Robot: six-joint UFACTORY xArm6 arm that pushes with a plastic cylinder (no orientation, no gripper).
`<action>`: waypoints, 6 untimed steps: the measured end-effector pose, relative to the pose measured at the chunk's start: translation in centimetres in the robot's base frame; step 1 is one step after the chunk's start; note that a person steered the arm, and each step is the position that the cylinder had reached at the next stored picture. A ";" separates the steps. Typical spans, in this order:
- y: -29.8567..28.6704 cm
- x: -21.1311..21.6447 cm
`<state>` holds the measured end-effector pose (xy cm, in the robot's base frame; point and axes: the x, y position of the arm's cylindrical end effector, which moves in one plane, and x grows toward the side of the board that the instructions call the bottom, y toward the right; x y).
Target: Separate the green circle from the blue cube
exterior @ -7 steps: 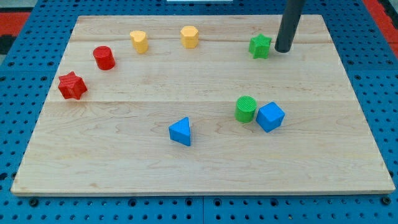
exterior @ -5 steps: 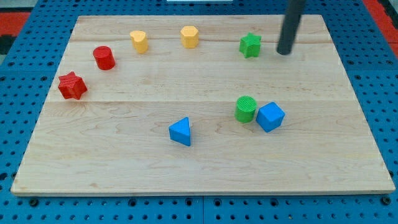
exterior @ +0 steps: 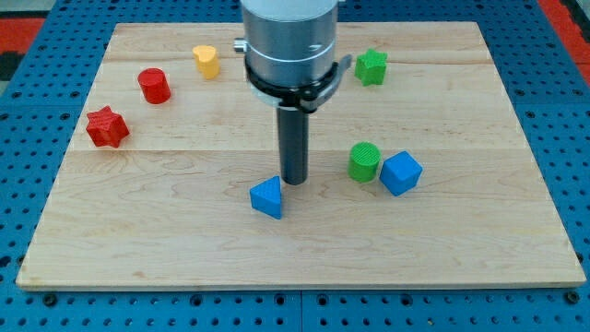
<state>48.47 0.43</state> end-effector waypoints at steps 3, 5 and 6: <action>9.9 -3.6; 16.3 -1.0; 16.4 -4.8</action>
<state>43.69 16.84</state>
